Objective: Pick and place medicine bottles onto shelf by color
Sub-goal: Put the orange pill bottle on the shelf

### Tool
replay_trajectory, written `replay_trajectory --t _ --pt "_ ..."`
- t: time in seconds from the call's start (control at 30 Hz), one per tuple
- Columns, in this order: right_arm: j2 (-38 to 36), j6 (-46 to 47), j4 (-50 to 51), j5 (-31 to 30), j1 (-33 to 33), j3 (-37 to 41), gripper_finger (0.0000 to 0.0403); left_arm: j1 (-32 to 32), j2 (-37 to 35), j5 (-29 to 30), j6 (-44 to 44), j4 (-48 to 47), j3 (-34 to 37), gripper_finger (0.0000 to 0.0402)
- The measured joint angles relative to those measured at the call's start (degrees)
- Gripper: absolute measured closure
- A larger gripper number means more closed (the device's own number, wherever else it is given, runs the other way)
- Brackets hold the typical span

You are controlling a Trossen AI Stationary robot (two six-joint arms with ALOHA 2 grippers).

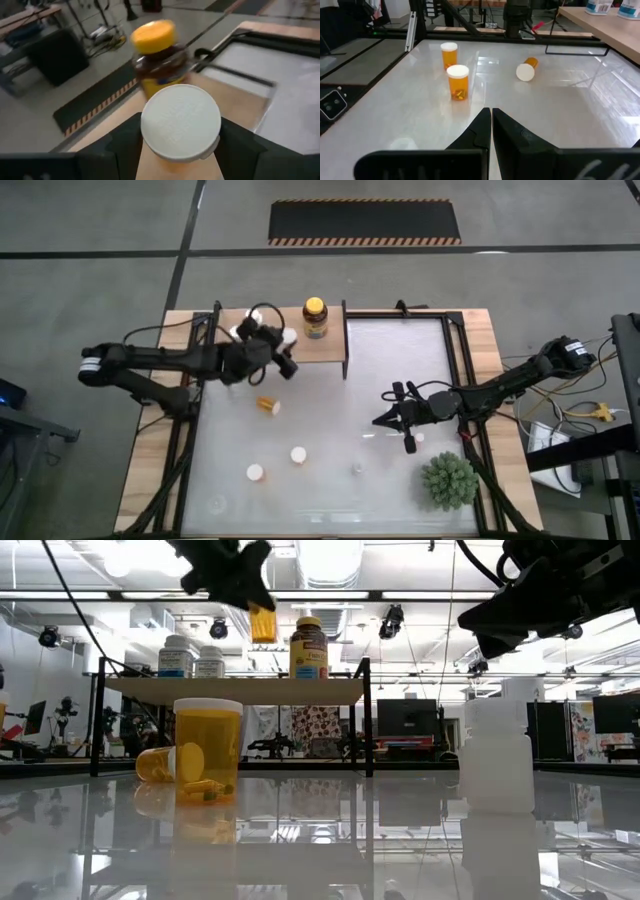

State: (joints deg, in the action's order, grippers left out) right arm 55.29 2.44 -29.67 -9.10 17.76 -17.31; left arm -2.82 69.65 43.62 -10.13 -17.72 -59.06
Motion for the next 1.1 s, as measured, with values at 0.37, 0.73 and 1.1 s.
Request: replay_trajectory --t 0.37,0.73,1.1 --pt "0.0 1.14 0.14 0.0 0.0 -0.01 0.0394 -11.31 2.92 -1.93 -1.47 -2.64 0.02 0.0208" --pt "0.0 1.39 -0.23 0.0 0.0 -0.03 0.0394 -13.74 4.48 -1.92 -4.28 -2.46 0.16 0.0208" --pt "0.0 1.43 -0.22 0.02 0.02 -0.03 0.0394 -14.11 5.66 -1.86 -4.73 -1.16 0.51 0.0208"
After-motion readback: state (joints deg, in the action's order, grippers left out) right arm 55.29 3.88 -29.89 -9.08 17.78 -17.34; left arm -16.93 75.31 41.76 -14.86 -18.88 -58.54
